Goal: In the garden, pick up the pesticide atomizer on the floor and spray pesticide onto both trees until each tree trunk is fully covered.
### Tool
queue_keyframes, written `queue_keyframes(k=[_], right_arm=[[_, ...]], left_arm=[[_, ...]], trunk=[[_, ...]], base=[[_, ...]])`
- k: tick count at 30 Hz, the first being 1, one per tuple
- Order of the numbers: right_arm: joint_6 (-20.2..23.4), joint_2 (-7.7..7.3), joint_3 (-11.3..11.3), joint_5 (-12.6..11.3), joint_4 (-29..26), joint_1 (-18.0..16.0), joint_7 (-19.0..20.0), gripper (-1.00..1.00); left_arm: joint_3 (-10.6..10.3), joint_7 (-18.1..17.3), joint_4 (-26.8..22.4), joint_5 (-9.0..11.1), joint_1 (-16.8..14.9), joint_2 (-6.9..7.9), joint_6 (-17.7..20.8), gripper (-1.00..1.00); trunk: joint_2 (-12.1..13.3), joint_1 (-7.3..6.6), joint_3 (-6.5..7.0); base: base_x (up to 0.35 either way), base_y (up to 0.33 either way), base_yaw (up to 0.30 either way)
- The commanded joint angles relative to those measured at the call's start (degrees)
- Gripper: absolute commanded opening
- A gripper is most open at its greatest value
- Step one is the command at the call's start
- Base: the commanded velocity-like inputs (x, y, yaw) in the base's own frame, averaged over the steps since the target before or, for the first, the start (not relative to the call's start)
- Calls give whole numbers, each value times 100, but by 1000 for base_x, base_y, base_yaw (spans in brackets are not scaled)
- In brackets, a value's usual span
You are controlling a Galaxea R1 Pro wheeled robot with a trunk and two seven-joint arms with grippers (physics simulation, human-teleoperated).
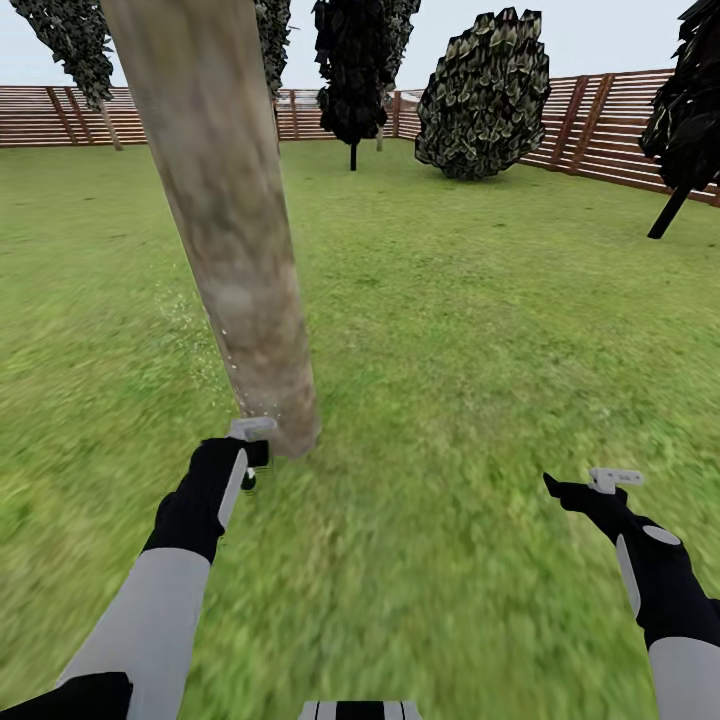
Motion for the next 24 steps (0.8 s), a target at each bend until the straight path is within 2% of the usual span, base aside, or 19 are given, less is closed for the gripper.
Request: queue_keyframes(k=[1, 2, 4, 8, 10, 12, 19, 24], right_arm=[[1, 0, 0, 0, -1, 0, 0, 100], [1, 0, 0, 0, -1, 0, 0, 100], [1, 0, 0, 0, -1, 0, 0, 100], [1, 0, 0, 0, 5, 0, 0, 100], [1, 0, 0, 0, 1, 0, 0, 100], [1, -3, -1, 0, -1, 0, 3, 100], [1, -3, -1, 0, -1, 0, 4, 100], [1, -3, -1, 0, -1, 0, 9, 100]], left_arm=[[-1, 1, -62, 6, -25, -20, 137, -100], [-2, 1, -85, 6, -76, -39, 289, -100], [-2, -9, -119, 6, -375, -74, 930, -100], [-2, -23, -129, 28, -876, -145, 1236, -100], [-2, -24, -117, 34, -1338, -175, 1328, -100], [-2, -24, -84, 23, -1513, -166, 1359, -100], [-5, -24, -3, 0, -1740, 32, 1382, -100], [-42, -17, -6, -25, -1731, 32, 1367, -100]], trunk=[[0, 0, 0], [0, 0, 0], [0, 0, 0], [0, 0, 0], [0, 0, 0], [0, 0, 0], [0, 0, 0], [0, 0, 0]], base=[[0, 0, 0], [0, 0, 0], [0, 0, 0], [0, 0, 0], [0, 0, 0], [0, 0, 0], [0, 0, 0], [-29, 0, 0]])
